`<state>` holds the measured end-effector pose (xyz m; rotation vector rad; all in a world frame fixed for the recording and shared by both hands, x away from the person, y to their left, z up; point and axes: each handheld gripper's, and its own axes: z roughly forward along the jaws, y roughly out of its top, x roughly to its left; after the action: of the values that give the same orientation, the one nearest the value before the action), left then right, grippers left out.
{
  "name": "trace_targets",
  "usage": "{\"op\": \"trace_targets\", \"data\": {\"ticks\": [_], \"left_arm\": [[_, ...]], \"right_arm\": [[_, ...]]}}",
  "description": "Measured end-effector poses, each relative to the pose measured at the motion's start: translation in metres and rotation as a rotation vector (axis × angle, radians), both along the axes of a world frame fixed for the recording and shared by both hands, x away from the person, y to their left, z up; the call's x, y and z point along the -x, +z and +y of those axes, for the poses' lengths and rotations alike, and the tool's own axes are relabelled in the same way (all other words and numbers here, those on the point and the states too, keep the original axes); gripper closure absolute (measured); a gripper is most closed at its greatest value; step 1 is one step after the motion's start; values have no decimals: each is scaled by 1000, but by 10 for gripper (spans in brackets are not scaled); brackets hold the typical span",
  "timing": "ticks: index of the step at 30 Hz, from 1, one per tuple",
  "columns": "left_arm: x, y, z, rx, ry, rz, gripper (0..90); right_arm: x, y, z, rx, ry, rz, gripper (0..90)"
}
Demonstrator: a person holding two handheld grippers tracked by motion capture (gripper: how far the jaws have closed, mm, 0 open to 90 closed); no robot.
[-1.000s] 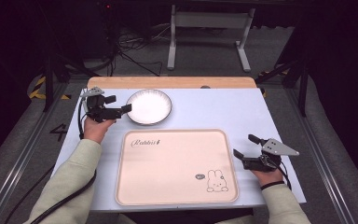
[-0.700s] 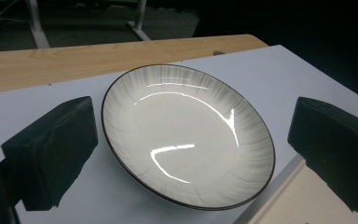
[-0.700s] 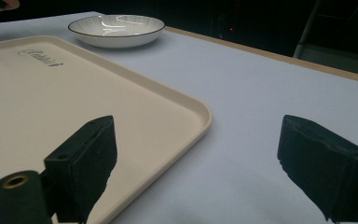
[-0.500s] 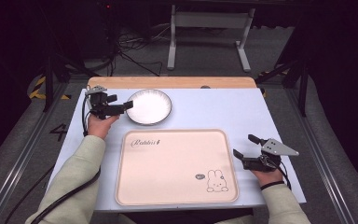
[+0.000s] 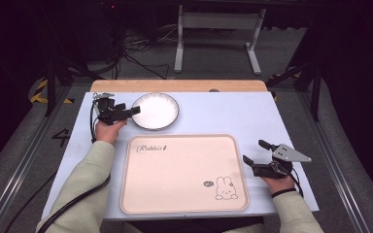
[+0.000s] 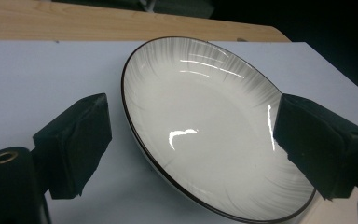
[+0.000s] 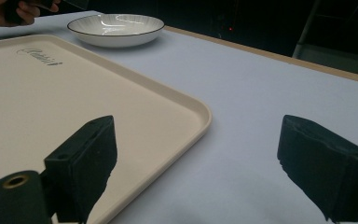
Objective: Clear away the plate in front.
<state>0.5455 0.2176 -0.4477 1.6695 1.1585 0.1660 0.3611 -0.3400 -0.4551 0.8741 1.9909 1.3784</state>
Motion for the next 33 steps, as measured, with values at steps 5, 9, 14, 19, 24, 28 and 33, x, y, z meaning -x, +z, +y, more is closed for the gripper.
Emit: {"op": "trace_targets", "data": {"ticks": [5, 9, 14, 19, 24, 28, 33], "left_arm": [[-4, -6, -3, -20, 6, 60, 147], [-5, -8, -6, -40, 35, 99, 199], [-6, -12, -10, -60, 66, 128, 254], [-9, -17, -12, -79, 86, 160, 338], [-10, -19, -14, -63, 96, 191, 483], [-11, -20, -17, -62, 103, 202, 566], [-11, -23, -14, -45, 130, 208, 665]], "right_arm": [[0, 0, 0, 0, 1, 0, 123], [0, 0, 0, 2, 1, -1, 123], [0, 0, 1, 4, 3, -2, 123], [0, 0, 1, 9, 2, -2, 124], [0, 0, 1, 11, 2, -2, 125], [0, 0, 1, 12, 3, -1, 125], [0, 0, 2, 15, 4, -4, 127]]}}
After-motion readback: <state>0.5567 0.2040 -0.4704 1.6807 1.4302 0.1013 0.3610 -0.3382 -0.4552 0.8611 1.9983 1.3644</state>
